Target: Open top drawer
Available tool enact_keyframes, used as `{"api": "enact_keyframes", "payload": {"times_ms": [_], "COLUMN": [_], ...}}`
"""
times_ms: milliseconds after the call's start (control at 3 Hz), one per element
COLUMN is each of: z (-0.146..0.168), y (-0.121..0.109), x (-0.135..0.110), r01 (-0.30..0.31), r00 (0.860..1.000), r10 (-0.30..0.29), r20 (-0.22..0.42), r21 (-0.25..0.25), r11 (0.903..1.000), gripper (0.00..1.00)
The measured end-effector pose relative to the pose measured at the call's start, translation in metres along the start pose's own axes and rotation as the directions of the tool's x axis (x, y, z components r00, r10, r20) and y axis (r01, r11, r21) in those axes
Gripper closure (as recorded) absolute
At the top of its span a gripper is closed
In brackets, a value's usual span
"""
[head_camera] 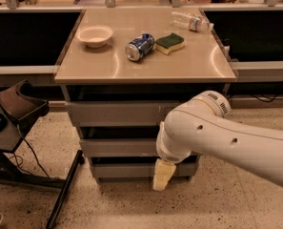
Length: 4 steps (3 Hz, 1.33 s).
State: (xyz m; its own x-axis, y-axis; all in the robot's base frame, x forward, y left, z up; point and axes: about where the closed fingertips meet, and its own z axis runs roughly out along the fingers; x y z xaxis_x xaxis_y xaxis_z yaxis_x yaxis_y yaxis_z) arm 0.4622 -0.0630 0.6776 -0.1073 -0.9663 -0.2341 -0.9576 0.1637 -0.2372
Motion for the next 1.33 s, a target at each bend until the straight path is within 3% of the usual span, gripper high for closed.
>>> {"api": "enact_keyframes", "payload": {"times_ms": [333, 667, 1000, 1333], "z": [-0.017, -0.03, -0.031, -0.007], "y": [-0.068, -0.109, -0.111, -0.113], "x": [0.025, 0.039, 0.04, 0.041], "r01": [-0.061, -0.095, -0.095, -0.093], "r00": [0.998, 0.995, 0.995, 0.996], "r10": [0.058, 0.088, 0.087, 0.089], "r20": [0.021, 0.04, 0.04, 0.025], "r21": [0.16, 0.254, 0.26, 0.235], "r11": [0.9853, 0.9624, 0.9611, 0.9675], "gripper": [0.0, 0.0, 0.0, 0.0]}}
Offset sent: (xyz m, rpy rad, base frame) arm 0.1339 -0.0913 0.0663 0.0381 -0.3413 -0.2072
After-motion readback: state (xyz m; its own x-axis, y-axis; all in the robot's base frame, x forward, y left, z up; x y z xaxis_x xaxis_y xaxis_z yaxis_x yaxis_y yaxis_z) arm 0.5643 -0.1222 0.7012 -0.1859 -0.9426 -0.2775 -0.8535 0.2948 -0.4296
